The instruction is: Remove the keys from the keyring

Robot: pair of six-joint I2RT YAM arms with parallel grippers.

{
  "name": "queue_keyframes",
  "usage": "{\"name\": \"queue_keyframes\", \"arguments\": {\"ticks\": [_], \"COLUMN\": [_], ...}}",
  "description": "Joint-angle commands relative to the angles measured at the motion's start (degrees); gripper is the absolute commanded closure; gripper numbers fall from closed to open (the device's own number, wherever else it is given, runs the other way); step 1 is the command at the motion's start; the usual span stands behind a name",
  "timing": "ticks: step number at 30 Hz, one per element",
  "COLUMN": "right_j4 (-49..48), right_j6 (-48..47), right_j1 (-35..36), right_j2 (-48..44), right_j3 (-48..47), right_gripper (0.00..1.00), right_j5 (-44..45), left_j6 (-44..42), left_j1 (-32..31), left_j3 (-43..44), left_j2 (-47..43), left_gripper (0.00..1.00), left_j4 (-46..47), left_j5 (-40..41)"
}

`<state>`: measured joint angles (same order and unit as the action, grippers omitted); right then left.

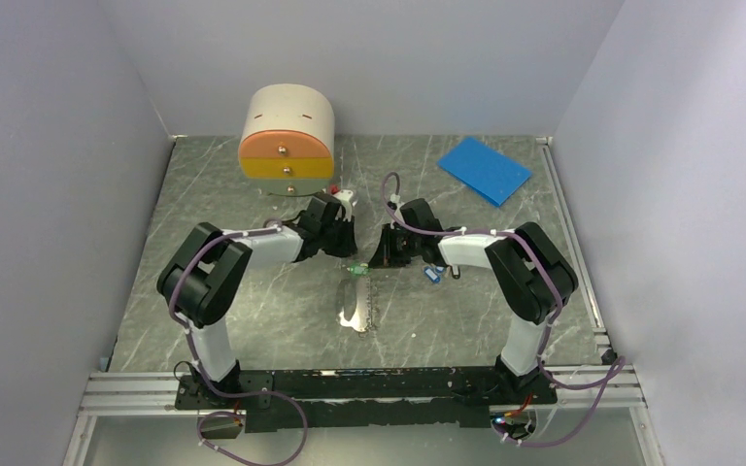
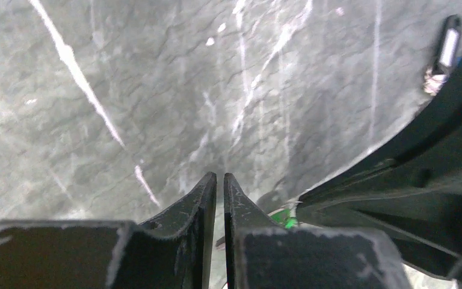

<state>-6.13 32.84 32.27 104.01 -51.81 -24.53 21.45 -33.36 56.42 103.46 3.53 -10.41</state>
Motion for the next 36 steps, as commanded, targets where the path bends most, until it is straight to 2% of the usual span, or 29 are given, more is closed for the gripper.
{"name": "queue_keyframes", "arguments": {"ticks": [1, 5, 9, 16, 26, 36], "right_j4": [-2.4, -2.6, -2.8, -2.7, -2.7, -2.7], "right_j6": [0.7, 0.8, 0.9, 0.9, 0.8, 0.7], "right_j1": [-0.2, -0.2, -0.2, -0.2, -0.1, -0.1], "right_j2": [-0.7, -0.8, -0.7, -0.9, -1.0, -0.9], "right_j3": [-0.8, -0.8, -0.7, -0.7, -0.7, -0.7], "right_gripper": [1.00, 1.00, 1.00, 1.00, 1.00, 1.00], "right_j5": [-0.9, -0.8, -1.0, -0.9, -1.1, -1.1], "left_j6": [-1.6, -1.8, -2.4, -2.5, -3.5, -4.6], "left_j1": [-0.1, -0.2, -1.1, -4.1, -4.7, -4.7], "left_j3": [0.2, -5.2, -6.5, -3.9, 0.3, 1.6], "left_j2": [-0.4, -7.2, -12.0, -10.6, -4.1, -2.3], "left_gripper": [0.83, 0.72, 0.66, 0.65, 0.65, 0.71], "left_j4": [-0.3, 4.9, 2.5, -1.0, -3.4, -7.2], "left_j5": [3.2, 0.5, -2.3, -6.6, -5.7, -7.0]}}
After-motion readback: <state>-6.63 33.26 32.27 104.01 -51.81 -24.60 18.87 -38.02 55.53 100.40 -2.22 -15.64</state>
